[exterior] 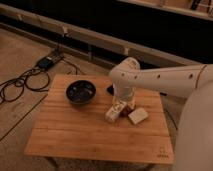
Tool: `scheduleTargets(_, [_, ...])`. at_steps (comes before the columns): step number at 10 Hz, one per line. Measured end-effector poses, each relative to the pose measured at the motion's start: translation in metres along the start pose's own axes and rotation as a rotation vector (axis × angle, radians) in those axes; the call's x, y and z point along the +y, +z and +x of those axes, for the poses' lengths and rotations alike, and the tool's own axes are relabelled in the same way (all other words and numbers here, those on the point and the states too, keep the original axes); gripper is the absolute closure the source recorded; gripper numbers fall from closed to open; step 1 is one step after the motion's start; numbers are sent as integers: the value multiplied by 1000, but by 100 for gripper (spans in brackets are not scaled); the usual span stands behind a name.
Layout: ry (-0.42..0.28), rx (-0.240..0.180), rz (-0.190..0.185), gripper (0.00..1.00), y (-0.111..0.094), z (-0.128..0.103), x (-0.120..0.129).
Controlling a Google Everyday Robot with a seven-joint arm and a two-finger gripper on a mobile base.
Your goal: Place the white sponge in the ceramic bowl
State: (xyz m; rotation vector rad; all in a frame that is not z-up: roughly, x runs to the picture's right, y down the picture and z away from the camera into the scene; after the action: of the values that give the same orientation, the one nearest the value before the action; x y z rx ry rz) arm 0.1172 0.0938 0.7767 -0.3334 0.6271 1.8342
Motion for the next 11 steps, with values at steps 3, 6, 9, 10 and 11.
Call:
scheduleTargets(3, [80,-5,7,35,27,-19,-33])
scheduleTargets(6, [141,-5,17,35,50,-35,-53])
scheduleTargets(9, [212,5,31,35,74,-47,-75])
scheduleTargets(10, [234,10,33,35,81,-48,-80])
scheduleTargets(11, [262,19,27,35,88,-48,-83])
